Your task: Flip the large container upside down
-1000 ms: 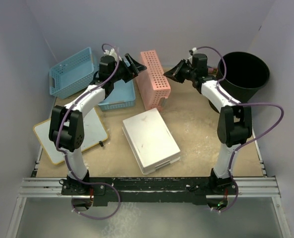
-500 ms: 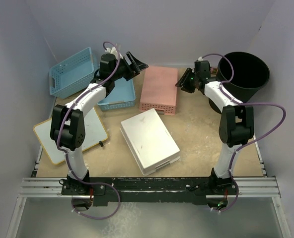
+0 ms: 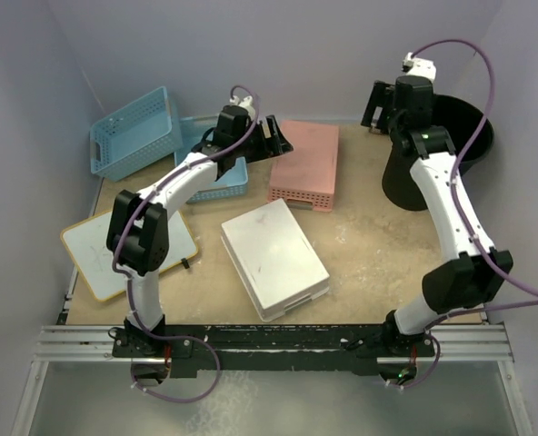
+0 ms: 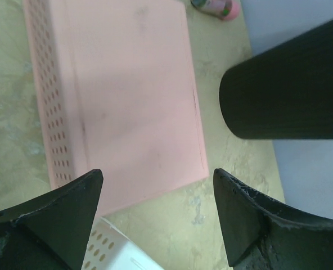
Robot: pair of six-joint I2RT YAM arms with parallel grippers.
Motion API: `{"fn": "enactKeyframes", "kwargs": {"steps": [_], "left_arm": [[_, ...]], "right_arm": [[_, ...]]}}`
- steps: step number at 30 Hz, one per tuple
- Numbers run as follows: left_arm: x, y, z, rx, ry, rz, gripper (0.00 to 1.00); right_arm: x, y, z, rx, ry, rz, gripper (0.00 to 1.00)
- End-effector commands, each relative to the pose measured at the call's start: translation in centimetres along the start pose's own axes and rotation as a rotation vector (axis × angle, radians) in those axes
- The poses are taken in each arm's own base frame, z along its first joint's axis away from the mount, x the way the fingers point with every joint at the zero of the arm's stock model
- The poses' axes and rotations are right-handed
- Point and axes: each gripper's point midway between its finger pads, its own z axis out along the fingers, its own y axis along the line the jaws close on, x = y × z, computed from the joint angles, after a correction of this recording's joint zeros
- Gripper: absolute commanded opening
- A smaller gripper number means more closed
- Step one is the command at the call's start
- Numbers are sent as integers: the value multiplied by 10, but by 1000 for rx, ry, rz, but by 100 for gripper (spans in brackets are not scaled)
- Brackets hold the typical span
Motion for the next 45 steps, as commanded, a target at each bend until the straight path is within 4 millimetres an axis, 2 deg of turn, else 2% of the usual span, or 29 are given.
{"fn": "enactKeyframes", "kwargs": {"steps": [1,3,6,10,16,20,25,29,33,36,41,45], "left_arm": [[-21,-29,-24,39,-71,86,77],[-17,-28,-23,46,-57,80,77],[-9,-23,-22,35,-37,73,77],[-4,-20,-27,25,-29,78,77],[3,-13,-33,3,-16,88,77],[5,-11,-34,1,-13,86,77],[2,-13,-36,5,-23,89,77],[-3,-19,-40,25,-35,81,77],[-15,-29,-40,113,-49,-15,77],[-16,-32,-36,141,-47,-38,77],[-16,-44,-30,216,-38,-79,77],[-18,-57,-29,285,-29,-109,77]], "right_arm": [[-23,-50,-22,227,-50,-193,96],[-19,-53,-13,243,-11,-259,99],[-9,-53,3,257,74,-326,97],[-5,-51,18,249,111,-359,85],[8,-60,36,269,173,-365,62],[6,-53,33,225,165,-335,37],[-18,-45,16,187,95,-288,1],[-47,-32,-10,107,14,-218,0],[-78,-12,-42,-22,-84,-136,0],[-84,6,-53,-125,-133,-33,0],[-81,26,-51,-230,-165,99,0],[-96,46,-68,-361,-237,191,0]]}}
